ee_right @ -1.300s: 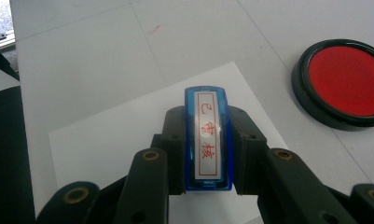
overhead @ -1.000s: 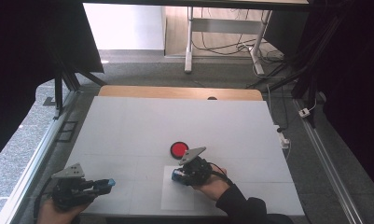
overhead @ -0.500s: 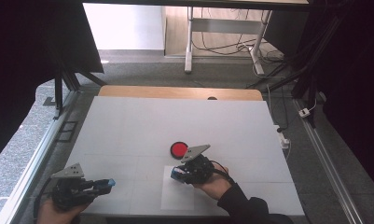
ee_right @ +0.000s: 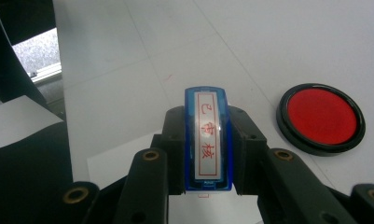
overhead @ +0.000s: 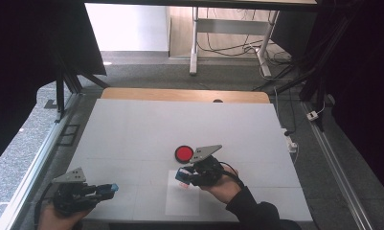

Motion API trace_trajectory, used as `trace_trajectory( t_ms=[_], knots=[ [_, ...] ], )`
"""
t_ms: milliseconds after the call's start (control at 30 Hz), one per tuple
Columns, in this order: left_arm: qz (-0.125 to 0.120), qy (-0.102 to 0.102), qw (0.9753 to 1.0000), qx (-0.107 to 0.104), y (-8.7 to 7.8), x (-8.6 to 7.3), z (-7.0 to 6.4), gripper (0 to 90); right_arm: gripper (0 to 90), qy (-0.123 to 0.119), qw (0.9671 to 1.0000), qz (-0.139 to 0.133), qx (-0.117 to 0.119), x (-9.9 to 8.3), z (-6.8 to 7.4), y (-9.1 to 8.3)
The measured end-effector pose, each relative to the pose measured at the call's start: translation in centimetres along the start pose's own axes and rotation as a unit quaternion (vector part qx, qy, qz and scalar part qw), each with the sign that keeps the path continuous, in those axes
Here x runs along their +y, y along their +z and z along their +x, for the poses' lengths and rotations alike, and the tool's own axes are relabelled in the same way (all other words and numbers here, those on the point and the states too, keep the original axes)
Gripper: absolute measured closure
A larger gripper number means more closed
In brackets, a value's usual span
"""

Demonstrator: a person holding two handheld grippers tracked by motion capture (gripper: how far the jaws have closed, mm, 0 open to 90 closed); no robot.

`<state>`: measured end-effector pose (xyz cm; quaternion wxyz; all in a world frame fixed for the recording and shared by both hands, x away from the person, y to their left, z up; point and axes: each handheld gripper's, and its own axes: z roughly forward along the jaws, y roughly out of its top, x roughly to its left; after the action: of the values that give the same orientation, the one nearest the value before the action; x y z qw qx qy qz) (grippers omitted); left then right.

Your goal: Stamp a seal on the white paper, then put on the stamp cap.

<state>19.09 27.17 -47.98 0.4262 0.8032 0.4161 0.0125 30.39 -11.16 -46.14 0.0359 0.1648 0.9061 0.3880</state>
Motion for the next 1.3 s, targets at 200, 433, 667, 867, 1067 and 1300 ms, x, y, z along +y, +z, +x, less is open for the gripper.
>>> trace_trajectory(
  t_ms=[200,433,667,867,1067,1300],
  knots=[
    [0.003,0.002,1.0000,0.000,0.0,0.0,0.0,68.6,70.9,0.003,0.9998,-0.017,0.005,0.4,0.0,-0.7],
    [0.004,0.005,1.0000,-0.001,0.1,0.0,-0.1,68.6,70.9,-0.003,0.9993,-0.035,0.009,1.0,0.1,-1.5],
    [0.005,0.008,1.0000,-0.001,0.1,0.1,-0.1,68.6,70.9,-0.004,0.9988,-0.049,0.009,1.4,0.1,-2.3],
    [0.007,0.010,0.9999,0.001,0.1,0.1,-0.2,68.5,70.9,-0.006,0.9982,-0.058,0.010,1.6,0.1,-2.9],
    [0.006,0.013,0.9999,0.002,0.1,0.1,-0.3,68.6,70.9,-0.007,0.9977,-0.067,0.010,1.6,0.2,-3.4],
    [0.009,0.025,0.9996,-0.002,0.2,0.4,-0.7,68.6,70.9,-0.009,0.9971,-0.074,0.016,1.8,0.1,-3.9]
  ],
)
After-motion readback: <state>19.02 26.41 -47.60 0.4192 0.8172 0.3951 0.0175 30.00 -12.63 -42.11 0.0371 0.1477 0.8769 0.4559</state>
